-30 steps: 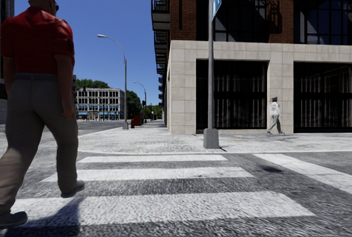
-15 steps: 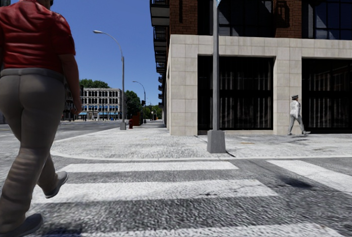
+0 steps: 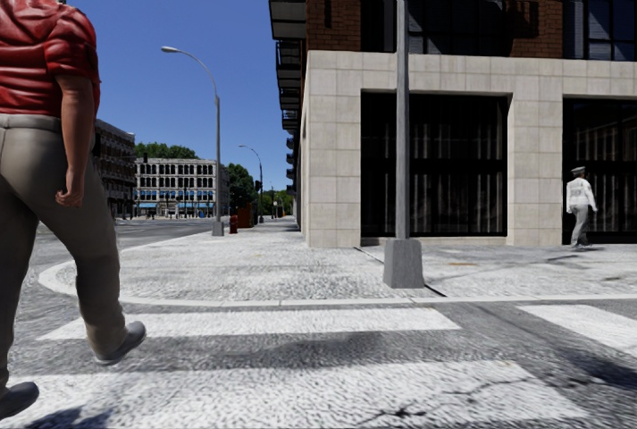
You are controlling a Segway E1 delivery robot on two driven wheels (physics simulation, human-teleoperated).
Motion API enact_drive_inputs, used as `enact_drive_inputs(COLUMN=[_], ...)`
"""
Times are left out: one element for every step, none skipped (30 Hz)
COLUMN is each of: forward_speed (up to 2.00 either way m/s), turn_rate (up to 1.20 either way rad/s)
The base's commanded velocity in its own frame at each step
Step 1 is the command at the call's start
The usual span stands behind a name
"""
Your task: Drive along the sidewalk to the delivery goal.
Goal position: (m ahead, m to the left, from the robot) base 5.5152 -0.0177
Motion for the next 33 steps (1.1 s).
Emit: enact_drive_inputs(forward_speed=[1.07,1.07,1.07,1.07,1.07,1.07,1.07,1.07,1.07,1.07,1.07,1.07,1.07,1.07,1.07,1.07,1.07,1.07,1.07,1.07,1.07,1.07,1.07,1.07,1.07,1.07,1.07,1.07,1.07,1.07,1.07,1.07,1.07], turn_rate=[0.0,0.06,0.06,0.12,0.21,0.24,0.25,0.25,0.25,0.25,0.25,0.25,0.25,0.25,0.25,0.25,0.25,0.25,0.25,0.25,0.24,0.11,0.0,0.0,0.0,0.0,0.0,0.0,0.0,0.0,0.0,0.0,0.0])
